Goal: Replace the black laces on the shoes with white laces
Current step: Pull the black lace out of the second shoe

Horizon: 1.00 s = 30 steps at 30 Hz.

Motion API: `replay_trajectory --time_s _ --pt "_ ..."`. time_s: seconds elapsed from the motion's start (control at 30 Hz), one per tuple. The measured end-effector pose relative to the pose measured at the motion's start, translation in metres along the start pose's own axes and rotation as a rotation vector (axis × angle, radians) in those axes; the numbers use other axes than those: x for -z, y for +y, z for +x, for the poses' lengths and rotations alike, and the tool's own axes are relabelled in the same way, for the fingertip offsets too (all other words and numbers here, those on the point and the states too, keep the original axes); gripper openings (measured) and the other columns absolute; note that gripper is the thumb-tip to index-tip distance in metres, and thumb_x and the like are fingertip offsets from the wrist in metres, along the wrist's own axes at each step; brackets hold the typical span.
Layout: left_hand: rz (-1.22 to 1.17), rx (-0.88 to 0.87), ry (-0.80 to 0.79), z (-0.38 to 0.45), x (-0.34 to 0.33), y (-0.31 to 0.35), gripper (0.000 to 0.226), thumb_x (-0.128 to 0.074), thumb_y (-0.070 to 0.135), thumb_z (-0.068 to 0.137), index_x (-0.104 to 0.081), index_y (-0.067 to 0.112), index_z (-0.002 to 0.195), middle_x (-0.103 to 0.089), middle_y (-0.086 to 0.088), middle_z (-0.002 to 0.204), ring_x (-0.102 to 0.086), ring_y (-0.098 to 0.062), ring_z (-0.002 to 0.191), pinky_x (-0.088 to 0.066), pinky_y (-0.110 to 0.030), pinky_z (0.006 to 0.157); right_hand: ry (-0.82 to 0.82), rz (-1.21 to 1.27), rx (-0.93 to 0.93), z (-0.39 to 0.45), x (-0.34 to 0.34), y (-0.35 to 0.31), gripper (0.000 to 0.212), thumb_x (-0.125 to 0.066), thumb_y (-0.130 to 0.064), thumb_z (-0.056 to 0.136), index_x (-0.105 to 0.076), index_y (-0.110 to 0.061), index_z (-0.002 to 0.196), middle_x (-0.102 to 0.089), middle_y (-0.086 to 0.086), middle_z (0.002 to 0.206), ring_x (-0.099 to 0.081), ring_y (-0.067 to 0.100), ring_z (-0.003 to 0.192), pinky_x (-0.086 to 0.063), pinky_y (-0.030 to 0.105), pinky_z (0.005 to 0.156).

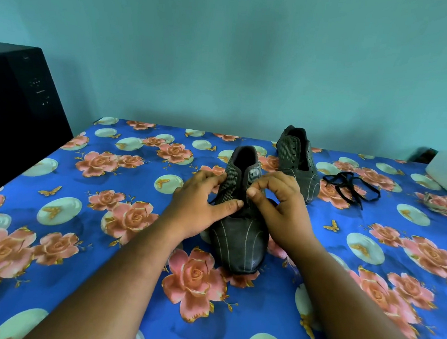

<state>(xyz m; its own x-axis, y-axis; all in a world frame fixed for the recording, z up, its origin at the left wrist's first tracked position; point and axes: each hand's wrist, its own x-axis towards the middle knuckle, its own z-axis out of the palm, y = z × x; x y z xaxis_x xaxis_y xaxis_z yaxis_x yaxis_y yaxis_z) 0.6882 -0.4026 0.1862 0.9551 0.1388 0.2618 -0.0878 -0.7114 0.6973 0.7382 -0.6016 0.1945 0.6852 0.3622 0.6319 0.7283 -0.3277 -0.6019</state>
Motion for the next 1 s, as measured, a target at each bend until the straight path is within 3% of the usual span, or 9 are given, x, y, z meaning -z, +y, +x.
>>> replay_trajectory --time_s 0.07,0.17,0.27,0.33,0.5,0.63,0.73,0.87,1.0 --pt "0.035 0.018 0.008 0.0 0.0 0.002 0.097 -0.047 0.091 0.063 -0.056 0.034 0.142 -0.048 0.017 0.122 -0.049 -0.012 0.122 -0.041 -0.05 0.107 -0.031 0.18 -0.069 -0.001 0.0 0.0 0.021 -0.059 -0.039 0.096 -0.066 -0.019 0.091 -0.064 -0.012 0.096 -0.055 0.011 0.102 -0.043 0.031 0.096" --pt "0.065 0.033 0.013 -0.001 0.002 0.005 0.098 -0.044 0.092 0.061 -0.057 0.036 0.14 -0.047 0.018 0.121 -0.048 -0.014 0.124 -0.04 -0.05 0.107 -0.094 0.551 -0.258 -0.002 -0.001 -0.005 0.028 -0.058 -0.035 0.097 -0.061 -0.007 0.095 -0.061 0.005 0.089 -0.054 0.018 0.088 -0.046 0.041 0.085" --pt "0.106 0.044 0.006 -0.001 0.003 0.006 0.101 -0.042 0.093 0.061 -0.054 0.034 0.143 -0.048 0.016 0.126 -0.048 -0.014 0.126 -0.039 -0.05 0.107 -0.054 0.147 -0.185 -0.002 -0.001 -0.005 0.028 -0.061 -0.051 0.091 -0.062 -0.023 0.085 -0.059 -0.014 0.079 -0.053 0.013 0.086 -0.043 0.035 0.081" --pt "0.106 0.045 -0.002 -0.001 0.003 0.005 0.101 -0.042 0.092 0.063 -0.054 0.033 0.144 -0.049 0.015 0.128 -0.048 -0.015 0.125 -0.04 -0.051 0.106 -0.028 -0.194 -0.082 -0.001 0.0 -0.001 0.029 -0.062 -0.062 0.085 -0.066 -0.035 0.094 -0.06 -0.018 0.076 -0.051 0.012 0.093 -0.041 0.037 0.085" --pt "0.041 0.032 -0.025 0.0 0.003 0.003 0.098 -0.046 0.091 0.063 -0.056 0.033 0.141 -0.048 0.016 0.12 -0.051 -0.014 0.119 -0.044 -0.05 0.103 0.031 -0.312 0.056 -0.001 0.004 0.001 0.011 -0.07 -0.041 0.089 -0.075 -0.032 0.093 -0.069 -0.016 0.085 -0.053 0.017 0.094 -0.046 0.045 0.082" --pt "0.03 0.025 -0.024 0.0 0.002 0.002 0.089 -0.047 0.091 0.064 -0.058 0.04 0.136 -0.05 0.015 0.119 -0.052 -0.013 0.118 -0.044 -0.051 0.103 -0.088 0.194 -0.179 -0.002 0.006 -0.01 0.009 -0.063 -0.018 0.099 -0.066 -0.022 0.091 -0.065 -0.017 0.089 -0.056 0.011 0.095 -0.047 0.029 0.089" --pt "0.03 0.039 -0.034 0.001 0.001 0.002 0.092 -0.046 0.092 0.063 -0.055 0.04 0.139 -0.049 0.015 0.121 -0.052 -0.015 0.119 -0.043 -0.051 0.104 -0.054 0.598 -0.354 -0.002 0.008 -0.02 0.013 -0.053 -0.015 0.102 -0.056 -0.012 0.09 -0.061 0.005 0.079 -0.055 0.017 0.079 -0.049 0.028 0.075" --pt "0.082 0.04 -0.021 0.001 0.001 0.002 0.095 -0.043 0.093 0.063 -0.053 0.04 0.141 -0.051 0.014 0.124 -0.052 -0.015 0.12 -0.042 -0.051 0.104 0.002 0.193 -0.273 -0.002 0.006 -0.013 0.024 -0.064 -0.049 0.087 -0.059 -0.026 0.086 -0.049 -0.002 0.057 -0.043 0.017 0.056 -0.04 0.04 0.061" --pt "0.105 0.015 -0.008 0.001 0.001 0.002 0.091 -0.042 0.092 0.065 -0.055 0.04 0.139 -0.053 0.014 0.123 -0.051 -0.014 0.12 -0.042 -0.049 0.103 0.013 -0.268 -0.105 0.0 0.001 -0.007 0.025 -0.067 -0.056 0.086 -0.068 -0.032 0.09 -0.046 -0.01 0.053 -0.05 0.008 0.061 -0.044 0.043 0.081"
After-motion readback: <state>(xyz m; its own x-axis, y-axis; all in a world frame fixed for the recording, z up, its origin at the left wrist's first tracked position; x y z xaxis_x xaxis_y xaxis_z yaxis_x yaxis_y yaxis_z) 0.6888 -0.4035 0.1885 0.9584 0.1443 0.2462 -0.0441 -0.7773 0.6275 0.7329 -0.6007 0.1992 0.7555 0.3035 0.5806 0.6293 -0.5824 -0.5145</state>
